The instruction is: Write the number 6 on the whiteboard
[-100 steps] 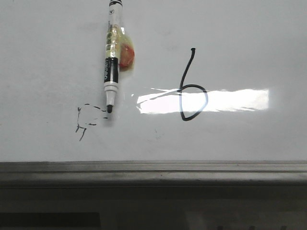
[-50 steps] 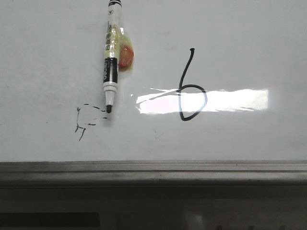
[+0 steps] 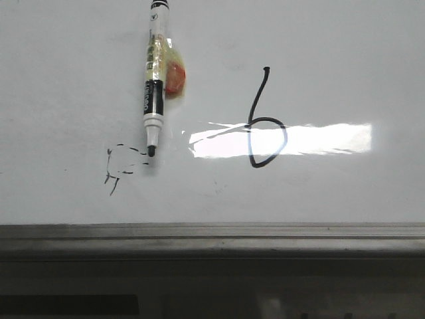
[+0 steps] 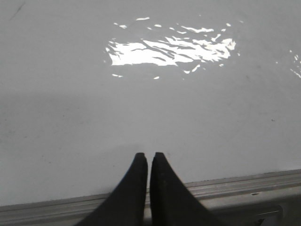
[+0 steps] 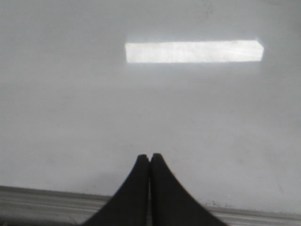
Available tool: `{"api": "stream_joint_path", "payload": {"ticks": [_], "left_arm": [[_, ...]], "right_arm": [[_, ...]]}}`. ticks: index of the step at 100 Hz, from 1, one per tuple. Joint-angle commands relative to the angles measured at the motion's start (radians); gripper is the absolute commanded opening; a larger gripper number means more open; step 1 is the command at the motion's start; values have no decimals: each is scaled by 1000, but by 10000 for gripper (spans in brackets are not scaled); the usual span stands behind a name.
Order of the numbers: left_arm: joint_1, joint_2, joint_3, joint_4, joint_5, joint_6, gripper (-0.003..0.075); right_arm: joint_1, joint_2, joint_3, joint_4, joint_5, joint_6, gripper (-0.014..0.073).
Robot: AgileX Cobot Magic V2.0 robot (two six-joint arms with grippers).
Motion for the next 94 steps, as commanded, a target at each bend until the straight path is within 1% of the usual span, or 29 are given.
{"api": "stream_joint_path", "payload": {"ticks": [1, 94], "left_arm": [[3, 10, 23, -3, -68, -10, -20], [3, 10, 23, -3, -68, -10, -20]], "right_arm": [[-6, -16, 15, -41, -10, 2, -45], [-6, -16, 15, -45, -20, 2, -45]]}}
